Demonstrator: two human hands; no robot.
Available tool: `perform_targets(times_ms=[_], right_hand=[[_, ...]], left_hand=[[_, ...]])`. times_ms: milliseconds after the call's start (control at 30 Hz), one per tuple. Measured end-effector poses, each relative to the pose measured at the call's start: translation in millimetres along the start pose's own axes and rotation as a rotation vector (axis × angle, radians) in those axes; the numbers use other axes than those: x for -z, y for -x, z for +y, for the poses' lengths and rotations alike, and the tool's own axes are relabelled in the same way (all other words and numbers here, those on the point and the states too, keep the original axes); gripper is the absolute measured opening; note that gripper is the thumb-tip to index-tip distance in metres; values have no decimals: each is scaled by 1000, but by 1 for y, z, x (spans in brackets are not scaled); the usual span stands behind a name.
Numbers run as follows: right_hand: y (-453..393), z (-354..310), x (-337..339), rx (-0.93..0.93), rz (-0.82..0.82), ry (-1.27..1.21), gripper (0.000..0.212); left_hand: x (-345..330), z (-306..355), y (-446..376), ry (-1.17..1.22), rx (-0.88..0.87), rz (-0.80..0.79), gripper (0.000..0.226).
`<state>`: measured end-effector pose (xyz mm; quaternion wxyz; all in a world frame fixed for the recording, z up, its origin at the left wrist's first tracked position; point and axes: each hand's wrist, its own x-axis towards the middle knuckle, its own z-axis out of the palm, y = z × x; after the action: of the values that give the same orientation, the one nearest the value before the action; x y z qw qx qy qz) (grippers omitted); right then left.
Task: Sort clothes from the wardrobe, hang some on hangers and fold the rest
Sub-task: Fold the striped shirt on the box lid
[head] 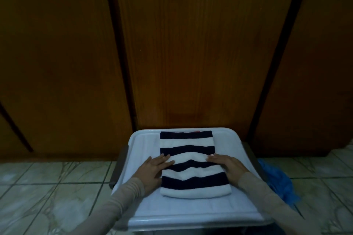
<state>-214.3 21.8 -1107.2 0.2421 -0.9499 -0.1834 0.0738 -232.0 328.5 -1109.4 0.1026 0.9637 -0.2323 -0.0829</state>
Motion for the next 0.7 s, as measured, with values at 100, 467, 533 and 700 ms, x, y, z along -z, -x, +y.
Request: perform_targets(times_ms=[100,467,533,700], right_hand=[[3,-3,-7,-88,147,-203,31],[-8,-47,-11,-451,250,-8,46],[-11,-51,-12,-506,230,53,44],[-18,-55,-9,-572,231,118,34]], left_hand=[[1,14,5,310,117,189,70],[4,35,-19,335,597,228,48],[6,37,-24,258,630,191,49],[12,39,-34,193,669,175,45]])
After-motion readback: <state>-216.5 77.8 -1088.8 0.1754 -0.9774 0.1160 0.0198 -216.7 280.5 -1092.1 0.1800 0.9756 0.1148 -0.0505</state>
